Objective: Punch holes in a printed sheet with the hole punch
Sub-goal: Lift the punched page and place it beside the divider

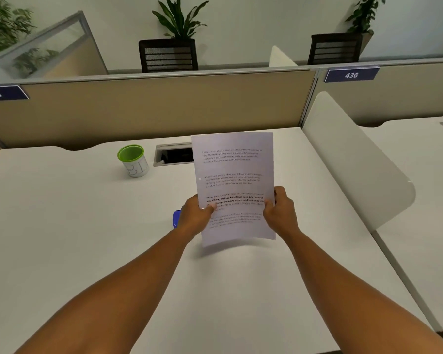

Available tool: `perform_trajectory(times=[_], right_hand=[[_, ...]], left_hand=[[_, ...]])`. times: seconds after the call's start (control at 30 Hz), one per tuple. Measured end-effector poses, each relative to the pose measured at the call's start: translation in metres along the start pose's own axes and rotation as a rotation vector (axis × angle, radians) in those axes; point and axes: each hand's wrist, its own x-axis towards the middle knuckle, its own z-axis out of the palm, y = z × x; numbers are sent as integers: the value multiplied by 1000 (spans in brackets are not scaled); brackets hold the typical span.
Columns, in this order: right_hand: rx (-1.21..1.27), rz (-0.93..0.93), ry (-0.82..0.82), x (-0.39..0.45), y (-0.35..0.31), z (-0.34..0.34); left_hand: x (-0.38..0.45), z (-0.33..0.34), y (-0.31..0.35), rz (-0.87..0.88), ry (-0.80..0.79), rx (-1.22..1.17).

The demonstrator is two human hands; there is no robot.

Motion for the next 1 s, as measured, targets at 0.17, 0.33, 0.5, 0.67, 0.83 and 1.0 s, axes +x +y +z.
perform_trajectory(times=[0.17, 0.33, 0.5, 0.67, 0.83, 1.0], right_hand=[[24, 69, 3, 19, 0, -11], [31, 149, 0, 35, 4, -22], [9, 202, 15, 49, 16, -34], [-11, 240, 30, 62, 34, -47], [-41, 278, 69, 76, 48, -58], [-74, 329, 90, 88, 66, -66]], left_hand=[[16, 5, 10, -80, -82, -75], [29, 17, 20, -149, -139, -134], [41, 35, 30, -162, -193, -131], [55, 55, 39, -202, -255, -128], [71, 80, 41, -228, -300, -82], [79, 105, 41, -244, -346, 1]])
